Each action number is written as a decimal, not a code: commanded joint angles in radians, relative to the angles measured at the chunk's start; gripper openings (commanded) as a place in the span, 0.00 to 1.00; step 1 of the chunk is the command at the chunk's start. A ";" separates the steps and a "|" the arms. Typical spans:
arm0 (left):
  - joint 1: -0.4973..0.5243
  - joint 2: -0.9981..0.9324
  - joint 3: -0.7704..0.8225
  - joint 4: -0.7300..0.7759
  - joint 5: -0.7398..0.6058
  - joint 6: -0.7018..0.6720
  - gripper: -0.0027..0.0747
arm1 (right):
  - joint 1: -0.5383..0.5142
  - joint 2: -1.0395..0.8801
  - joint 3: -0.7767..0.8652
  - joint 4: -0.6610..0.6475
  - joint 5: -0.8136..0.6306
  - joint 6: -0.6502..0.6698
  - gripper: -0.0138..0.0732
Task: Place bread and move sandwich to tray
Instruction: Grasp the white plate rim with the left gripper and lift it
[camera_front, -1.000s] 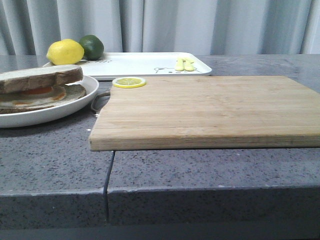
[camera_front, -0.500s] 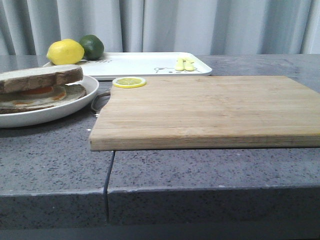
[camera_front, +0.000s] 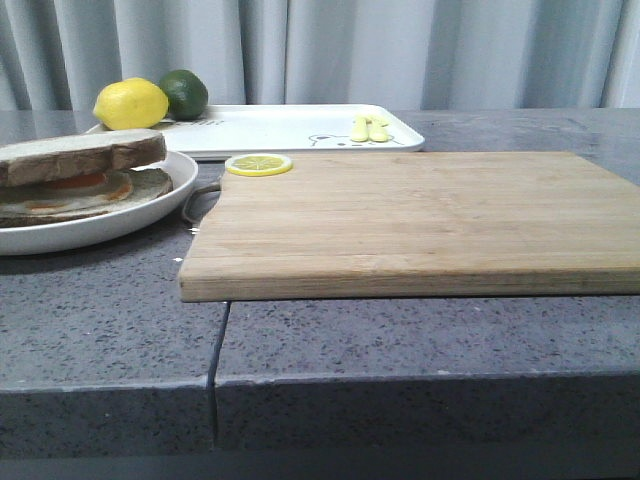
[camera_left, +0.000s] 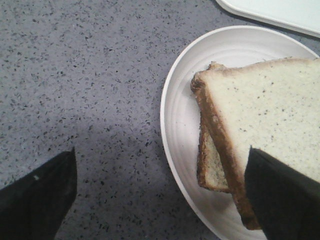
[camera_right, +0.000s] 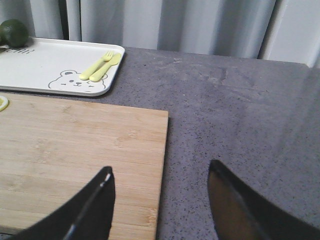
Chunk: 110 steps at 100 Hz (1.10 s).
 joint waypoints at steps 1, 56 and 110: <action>0.004 0.007 -0.034 -0.002 -0.073 -0.014 0.83 | -0.004 0.007 -0.025 -0.012 -0.075 0.000 0.65; 0.004 0.146 -0.034 -0.025 -0.136 -0.014 0.71 | -0.004 0.007 -0.025 -0.012 -0.075 0.000 0.65; 0.004 0.289 -0.034 -0.050 -0.170 -0.014 0.71 | -0.004 0.007 -0.025 -0.012 -0.075 0.000 0.65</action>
